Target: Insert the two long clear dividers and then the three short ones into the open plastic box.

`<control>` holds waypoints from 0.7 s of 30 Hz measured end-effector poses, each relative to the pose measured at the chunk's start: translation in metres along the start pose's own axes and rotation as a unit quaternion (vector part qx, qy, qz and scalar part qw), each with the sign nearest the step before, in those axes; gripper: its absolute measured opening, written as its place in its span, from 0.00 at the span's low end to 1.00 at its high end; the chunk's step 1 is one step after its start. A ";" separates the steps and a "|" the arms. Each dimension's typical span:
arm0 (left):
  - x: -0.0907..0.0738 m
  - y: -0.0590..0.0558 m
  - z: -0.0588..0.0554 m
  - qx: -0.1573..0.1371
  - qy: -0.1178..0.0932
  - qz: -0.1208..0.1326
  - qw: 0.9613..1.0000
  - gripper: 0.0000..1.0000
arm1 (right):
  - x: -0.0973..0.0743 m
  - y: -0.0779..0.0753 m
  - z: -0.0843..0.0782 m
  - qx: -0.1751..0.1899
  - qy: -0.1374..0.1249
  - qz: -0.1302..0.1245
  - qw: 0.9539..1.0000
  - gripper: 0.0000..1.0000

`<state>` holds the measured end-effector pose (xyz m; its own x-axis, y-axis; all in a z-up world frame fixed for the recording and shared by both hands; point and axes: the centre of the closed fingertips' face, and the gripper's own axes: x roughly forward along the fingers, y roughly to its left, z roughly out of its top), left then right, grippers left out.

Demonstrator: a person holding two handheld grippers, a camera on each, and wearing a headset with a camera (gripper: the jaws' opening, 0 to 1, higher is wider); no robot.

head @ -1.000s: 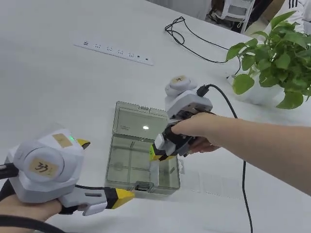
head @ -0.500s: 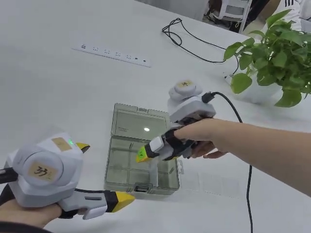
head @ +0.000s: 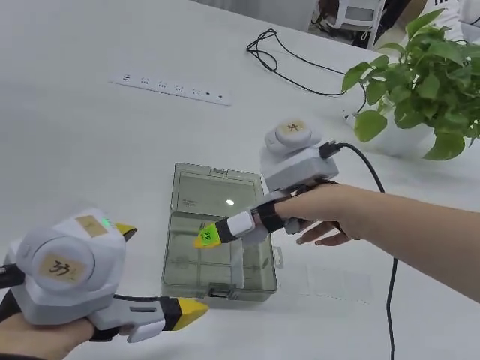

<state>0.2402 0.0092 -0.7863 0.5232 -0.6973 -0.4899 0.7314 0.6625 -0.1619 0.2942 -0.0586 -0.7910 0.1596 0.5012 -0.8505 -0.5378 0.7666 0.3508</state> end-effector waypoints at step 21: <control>-0.010 0.006 0.010 -0.019 -0.007 0.021 1.000 0.94 | -0.027 0.002 -0.010 -0.115 -0.115 0.035 0.986 1.00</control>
<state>0.2441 0.0175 -0.7738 0.5595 -0.6717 -0.4857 0.6915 0.7013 -0.1732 0.2807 -0.0748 -0.7714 0.2838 0.6477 -0.7071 -0.7233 0.6287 0.2856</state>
